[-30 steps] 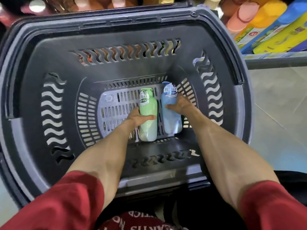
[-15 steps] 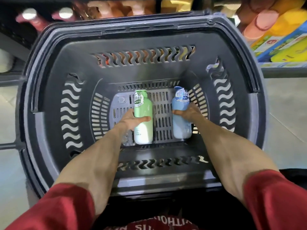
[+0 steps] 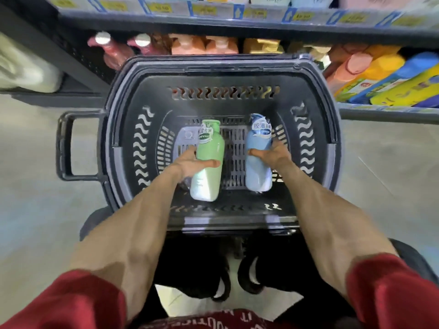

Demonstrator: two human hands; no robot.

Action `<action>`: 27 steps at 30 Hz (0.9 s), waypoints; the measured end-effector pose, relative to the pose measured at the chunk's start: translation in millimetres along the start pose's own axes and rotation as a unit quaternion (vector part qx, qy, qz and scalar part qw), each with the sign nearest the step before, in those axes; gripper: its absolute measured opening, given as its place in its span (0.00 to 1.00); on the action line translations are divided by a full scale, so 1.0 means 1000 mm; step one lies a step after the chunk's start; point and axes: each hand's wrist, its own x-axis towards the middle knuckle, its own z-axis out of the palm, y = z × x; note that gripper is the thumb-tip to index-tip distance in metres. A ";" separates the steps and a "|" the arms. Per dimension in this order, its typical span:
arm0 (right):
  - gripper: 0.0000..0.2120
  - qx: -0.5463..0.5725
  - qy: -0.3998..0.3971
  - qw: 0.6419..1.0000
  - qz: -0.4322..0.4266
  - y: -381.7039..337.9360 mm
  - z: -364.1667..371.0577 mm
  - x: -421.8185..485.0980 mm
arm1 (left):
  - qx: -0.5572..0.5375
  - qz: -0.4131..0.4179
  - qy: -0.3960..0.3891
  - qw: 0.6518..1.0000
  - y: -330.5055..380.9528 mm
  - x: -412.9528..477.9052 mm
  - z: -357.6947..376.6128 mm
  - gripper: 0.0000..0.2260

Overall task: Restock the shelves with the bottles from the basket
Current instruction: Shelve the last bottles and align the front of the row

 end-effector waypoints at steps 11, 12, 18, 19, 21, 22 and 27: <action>0.36 0.042 0.027 0.999 -0.023 -0.138 -0.107 -0.198 | -0.045 0.096 0.112 0.988 0.094 -0.227 -0.055 0.33; 0.37 0.051 0.033 0.998 -0.034 -0.151 -0.121 -0.217 | -0.042 0.108 0.126 0.985 0.103 -0.250 -0.061 0.32; 0.36 0.137 0.056 0.983 -0.109 -0.224 -0.207 -0.321 | -0.046 0.188 0.213 0.958 0.161 -0.375 -0.077 0.30; 0.34 0.145 0.060 0.980 -0.122 -0.235 -0.223 -0.338 | -0.045 0.204 0.226 0.952 0.173 -0.398 -0.078 0.30; 0.33 0.154 0.067 0.974 -0.151 -0.257 -0.253 -0.371 | -0.049 0.233 0.247 0.939 0.193 -0.438 -0.080 0.31; 0.32 0.155 0.071 0.971 -0.165 -0.266 -0.265 -0.384 | -0.049 0.245 0.253 0.935 0.200 -0.453 -0.080 0.31; 0.34 0.132 0.098 0.957 -0.237 -0.303 -0.336 -0.441 | -0.063 0.276 0.288 0.915 0.249 -0.530 -0.078 0.35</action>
